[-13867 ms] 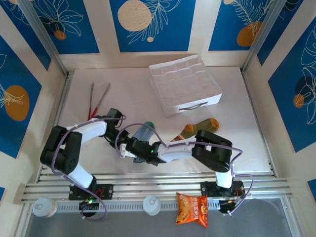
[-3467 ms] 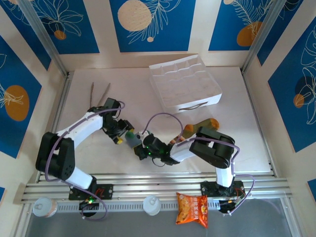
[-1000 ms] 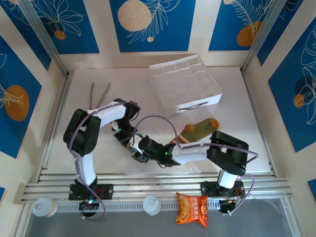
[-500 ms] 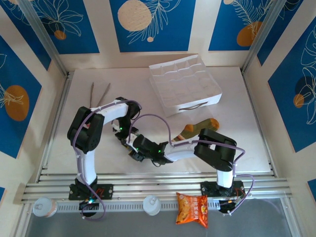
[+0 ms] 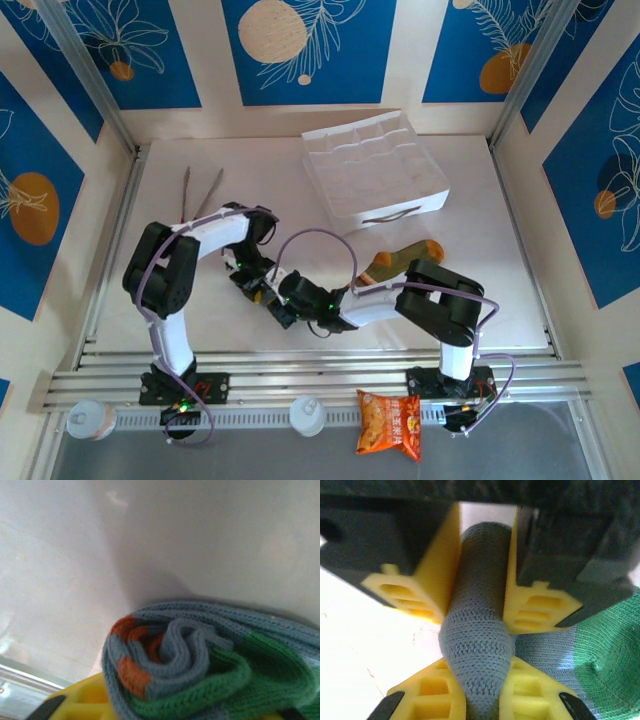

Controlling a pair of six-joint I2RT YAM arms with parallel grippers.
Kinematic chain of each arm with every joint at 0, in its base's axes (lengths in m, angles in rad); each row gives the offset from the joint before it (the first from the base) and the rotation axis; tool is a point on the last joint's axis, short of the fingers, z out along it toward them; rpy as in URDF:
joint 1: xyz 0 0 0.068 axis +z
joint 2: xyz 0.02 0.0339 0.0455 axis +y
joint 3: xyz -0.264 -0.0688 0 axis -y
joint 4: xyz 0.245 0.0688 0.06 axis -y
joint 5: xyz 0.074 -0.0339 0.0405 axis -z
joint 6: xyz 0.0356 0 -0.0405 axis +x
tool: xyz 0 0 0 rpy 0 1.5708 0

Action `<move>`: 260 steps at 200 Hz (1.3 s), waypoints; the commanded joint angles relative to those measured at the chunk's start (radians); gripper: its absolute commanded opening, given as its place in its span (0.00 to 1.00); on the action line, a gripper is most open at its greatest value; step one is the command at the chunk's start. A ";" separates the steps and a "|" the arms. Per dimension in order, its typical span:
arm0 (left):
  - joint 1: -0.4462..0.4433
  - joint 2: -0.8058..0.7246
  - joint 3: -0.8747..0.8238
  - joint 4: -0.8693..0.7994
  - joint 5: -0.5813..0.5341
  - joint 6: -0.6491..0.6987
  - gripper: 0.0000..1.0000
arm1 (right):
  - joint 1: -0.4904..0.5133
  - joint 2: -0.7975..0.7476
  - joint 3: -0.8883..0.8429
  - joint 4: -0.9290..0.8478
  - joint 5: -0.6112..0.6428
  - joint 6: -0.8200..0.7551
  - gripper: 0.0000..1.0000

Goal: Roll the socks

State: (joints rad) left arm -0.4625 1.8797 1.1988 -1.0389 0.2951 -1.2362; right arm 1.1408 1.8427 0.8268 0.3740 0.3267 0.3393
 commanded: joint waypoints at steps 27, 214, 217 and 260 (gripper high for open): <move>0.070 -0.062 -0.068 0.092 0.027 0.006 0.72 | -0.047 0.109 -0.186 -0.158 -0.052 0.179 0.00; 0.097 -0.501 -0.479 0.563 0.128 0.159 0.58 | -0.244 0.333 -0.183 -0.219 -0.407 0.407 0.00; 0.094 -0.495 -0.479 0.567 0.127 0.160 0.58 | -0.249 0.337 -0.181 -0.219 -0.415 0.409 0.00; 0.063 -0.394 -0.509 0.612 0.078 0.177 0.58 | -0.295 0.373 -0.135 -0.272 -0.478 0.409 0.00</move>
State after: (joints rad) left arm -0.3805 1.4303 0.7261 -0.4774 0.3946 -1.0878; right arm 0.8848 2.0056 0.7700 0.7143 -0.2653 0.7483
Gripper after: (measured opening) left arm 0.575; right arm 0.141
